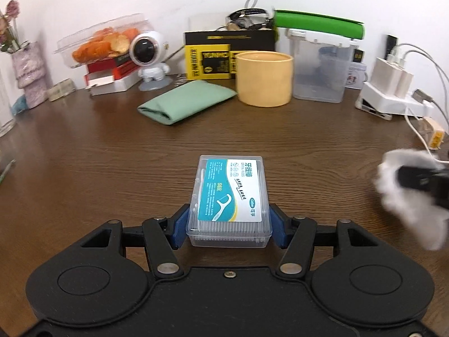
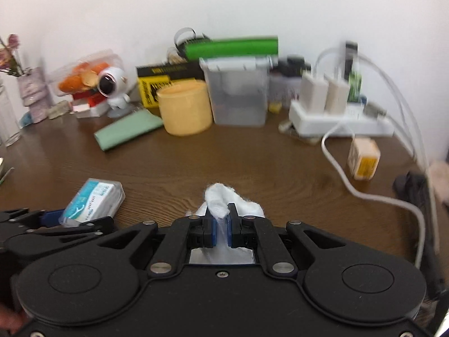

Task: Clean container
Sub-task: 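Set the floss box on the desk with the left gripper while the right drops the cotton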

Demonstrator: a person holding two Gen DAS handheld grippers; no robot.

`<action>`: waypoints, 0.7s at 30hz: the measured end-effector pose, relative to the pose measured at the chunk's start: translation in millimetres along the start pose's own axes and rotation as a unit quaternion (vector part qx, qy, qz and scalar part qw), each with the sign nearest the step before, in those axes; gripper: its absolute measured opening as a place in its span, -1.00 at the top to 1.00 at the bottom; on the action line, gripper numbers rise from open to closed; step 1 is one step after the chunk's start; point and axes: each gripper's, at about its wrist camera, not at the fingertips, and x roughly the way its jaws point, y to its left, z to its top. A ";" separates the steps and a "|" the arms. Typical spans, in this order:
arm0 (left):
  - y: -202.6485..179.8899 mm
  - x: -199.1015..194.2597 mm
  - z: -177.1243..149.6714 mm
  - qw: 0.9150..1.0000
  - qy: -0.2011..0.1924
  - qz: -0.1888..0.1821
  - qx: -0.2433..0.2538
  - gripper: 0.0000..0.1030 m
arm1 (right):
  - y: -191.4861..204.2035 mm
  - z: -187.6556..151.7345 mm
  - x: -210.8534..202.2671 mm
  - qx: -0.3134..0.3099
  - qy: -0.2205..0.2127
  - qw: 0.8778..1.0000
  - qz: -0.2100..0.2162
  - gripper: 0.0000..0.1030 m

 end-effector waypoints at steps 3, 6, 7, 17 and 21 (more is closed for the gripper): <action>4.0 1.6 0.6 1.000 -0.004 -0.009 0.004 -0.26 | 0.8 -8.5 13.5 0.007 0.007 1.000 -0.011 0.80; 2.0 -7.9 -2.2 1.000 -0.004 -0.016 0.016 -0.76 | 1.7 -13.3 15.4 0.009 0.003 1.000 -0.012 0.12; 2.3 -17.1 -3.9 1.000 -0.010 -0.019 0.020 -0.81 | 2.8 -14.0 12.6 0.005 -0.001 1.000 -0.015 -0.16; 14.9 -106.7 -68.9 0.999 -0.023 -0.009 0.040 -1.00 | 5.4 -50.2 -85.2 -0.027 -0.012 0.999 -0.013 -0.62; 13.1 -111.7 -94.7 0.999 0.001 -0.006 0.033 -1.00 | 2.3 -78.6 -103.1 -0.008 0.004 1.000 -0.024 -0.65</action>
